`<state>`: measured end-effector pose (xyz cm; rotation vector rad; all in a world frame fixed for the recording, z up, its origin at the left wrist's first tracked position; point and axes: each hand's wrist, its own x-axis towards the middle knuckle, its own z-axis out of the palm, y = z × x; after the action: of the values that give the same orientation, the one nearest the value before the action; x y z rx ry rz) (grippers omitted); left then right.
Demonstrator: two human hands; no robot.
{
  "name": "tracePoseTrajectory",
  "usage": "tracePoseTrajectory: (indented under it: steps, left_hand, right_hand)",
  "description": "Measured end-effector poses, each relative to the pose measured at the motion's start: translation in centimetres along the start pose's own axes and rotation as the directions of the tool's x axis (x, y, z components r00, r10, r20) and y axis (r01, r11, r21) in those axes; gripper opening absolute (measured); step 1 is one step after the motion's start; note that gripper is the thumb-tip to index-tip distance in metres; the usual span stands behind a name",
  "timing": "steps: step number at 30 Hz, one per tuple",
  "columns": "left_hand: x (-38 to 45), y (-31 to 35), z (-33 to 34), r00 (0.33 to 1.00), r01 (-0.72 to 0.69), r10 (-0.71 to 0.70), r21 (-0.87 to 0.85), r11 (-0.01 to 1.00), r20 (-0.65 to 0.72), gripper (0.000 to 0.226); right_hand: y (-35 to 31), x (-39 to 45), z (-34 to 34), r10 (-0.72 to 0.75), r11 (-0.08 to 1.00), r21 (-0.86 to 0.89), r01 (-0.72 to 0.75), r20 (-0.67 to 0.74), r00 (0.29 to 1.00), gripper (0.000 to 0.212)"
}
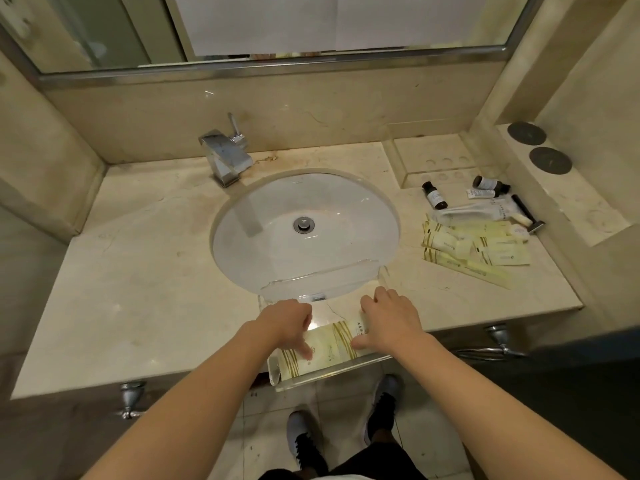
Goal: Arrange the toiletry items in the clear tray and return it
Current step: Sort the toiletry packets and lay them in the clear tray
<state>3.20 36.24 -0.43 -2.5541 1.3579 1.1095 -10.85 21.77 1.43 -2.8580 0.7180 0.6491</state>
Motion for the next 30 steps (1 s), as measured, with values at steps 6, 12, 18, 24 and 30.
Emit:
tracePoseTrajectory:
  steps: [6, 12, 18, 24, 30]
  left_hand:
    - [0.9, -0.2, -0.8, 1.0, 0.01, -0.01, 0.056, 0.998, -0.008, 0.058]
    - [2.2, -0.2, -2.4, 1.0, 0.006, -0.004, 0.11, 0.994, -0.021, 0.061]
    - [3.7, 1.1, -3.8, 0.998, -0.002, -0.002, 0.064, 0.998, 0.065, 0.052]
    - [6.6, 5.2, -6.1, 0.983, -0.089, 0.062, -0.151, 0.985, -0.175, 0.022]
    - [10.8, 12.5, -8.6, 0.964, -0.188, 0.114, -0.313, 0.931, -0.242, 0.015]
  right_hand:
    - [-0.1, 0.2, 0.0, 0.038, 0.999, 0.025, -0.039, 0.017, 0.999, 0.076]
    - [0.0, 0.6, 0.0, 0.104, 0.994, 0.03, -0.106, 0.062, 0.993, 0.083]
    - [1.1, 0.8, -0.5, 0.138, 0.979, 0.147, -0.142, 0.037, 0.99, 0.079]
    - [5.6, 1.6, -2.5, 0.334, 0.775, 0.598, -0.203, -0.116, 0.936, 0.03]
    - [14.0, 3.1, -2.9, 0.623, 0.342, 0.881, -0.327, 0.048, 0.78, 0.015]
